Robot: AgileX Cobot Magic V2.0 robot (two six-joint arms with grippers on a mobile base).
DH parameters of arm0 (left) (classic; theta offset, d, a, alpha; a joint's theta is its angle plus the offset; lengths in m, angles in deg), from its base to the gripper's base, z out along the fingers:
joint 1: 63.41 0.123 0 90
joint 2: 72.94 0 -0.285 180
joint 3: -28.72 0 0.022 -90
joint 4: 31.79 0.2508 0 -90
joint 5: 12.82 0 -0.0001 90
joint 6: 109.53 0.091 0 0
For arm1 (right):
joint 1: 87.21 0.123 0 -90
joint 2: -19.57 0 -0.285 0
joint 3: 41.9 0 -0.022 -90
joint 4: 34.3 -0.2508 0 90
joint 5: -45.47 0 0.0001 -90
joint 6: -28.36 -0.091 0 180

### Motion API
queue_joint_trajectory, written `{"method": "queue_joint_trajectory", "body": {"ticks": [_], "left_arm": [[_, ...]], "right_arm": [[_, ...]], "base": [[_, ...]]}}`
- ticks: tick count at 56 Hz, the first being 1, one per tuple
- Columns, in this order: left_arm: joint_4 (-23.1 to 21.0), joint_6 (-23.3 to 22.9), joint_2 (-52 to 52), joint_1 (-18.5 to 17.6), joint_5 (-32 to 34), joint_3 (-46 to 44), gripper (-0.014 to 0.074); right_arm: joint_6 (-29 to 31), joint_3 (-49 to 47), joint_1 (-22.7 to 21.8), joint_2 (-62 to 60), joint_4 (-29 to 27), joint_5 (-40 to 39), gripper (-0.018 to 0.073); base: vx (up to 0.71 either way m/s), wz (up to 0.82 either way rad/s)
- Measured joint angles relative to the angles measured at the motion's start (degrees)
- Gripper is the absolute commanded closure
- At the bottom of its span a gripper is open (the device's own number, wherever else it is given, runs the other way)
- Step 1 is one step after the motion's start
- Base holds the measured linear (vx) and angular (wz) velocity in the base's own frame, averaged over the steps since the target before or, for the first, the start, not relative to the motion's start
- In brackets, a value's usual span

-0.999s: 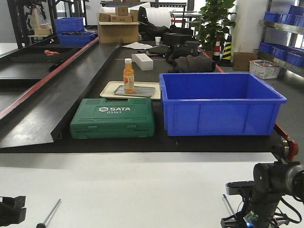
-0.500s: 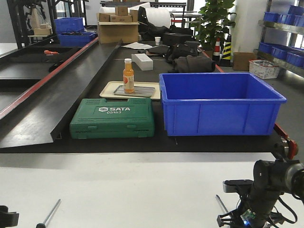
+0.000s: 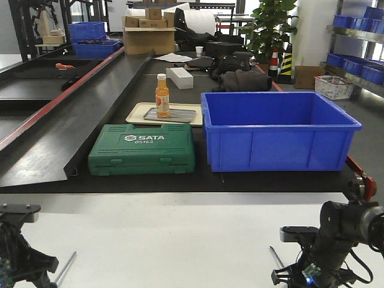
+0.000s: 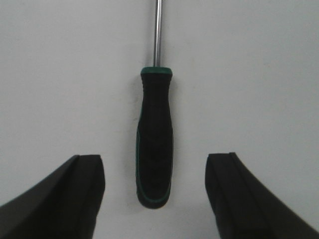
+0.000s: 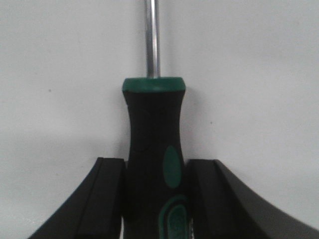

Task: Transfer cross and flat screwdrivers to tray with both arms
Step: 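Close both grippers around the black-and-green screwdriver handles, then lift both screwdrivers upright off the table with both grippers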

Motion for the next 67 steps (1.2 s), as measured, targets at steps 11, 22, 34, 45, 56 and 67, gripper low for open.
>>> {"method": "queue_joint_trajectory", "body": {"ticks": [11, 22, 34, 45, 56, 67], "left_arm": [[-0.42, 0.41, -6.46, 0.00, 1.79, -0.83, 0.0041], [-0.42, 0.36, -10.37, 0.00, 4.04, -0.94, 0.0042], [-0.23, 0.91, -12.62, 0.00, 3.99, -1.45, 0.0211], [-0.02, 2.05, -12.79, 0.00, 2.81, -1.88, 0.0605], [-0.06, 2.05, -11.04, 0.00, 1.30, -1.36, 0.0601], [-0.39, 2.05, -0.93, 0.00, 0.80, -1.17, 0.0599]], "right_arm": [[0.00, 0.00, 0.00, 0.00, -0.13, -0.06, 0.0567], [0.00, 0.00, 0.00, 0.00, -0.18, -0.06, 0.0567], [0.00, 0.00, 0.00, 0.00, -0.41, -0.10, 0.0567], [0.00, 0.00, 0.00, 0.00, -0.47, -0.17, 0.0567], [0.06, 0.25, 0.00, -0.58, -0.72, -0.57, 0.0567], [0.39, 1.18, 0.00, -6.67, -1.91, -1.50, 0.0567]], "base": [[0.00, 0.00], [0.00, 0.00], [0.00, 0.00], [0.00, 0.00], [0.00, 0.00], [0.00, 0.00]]}}
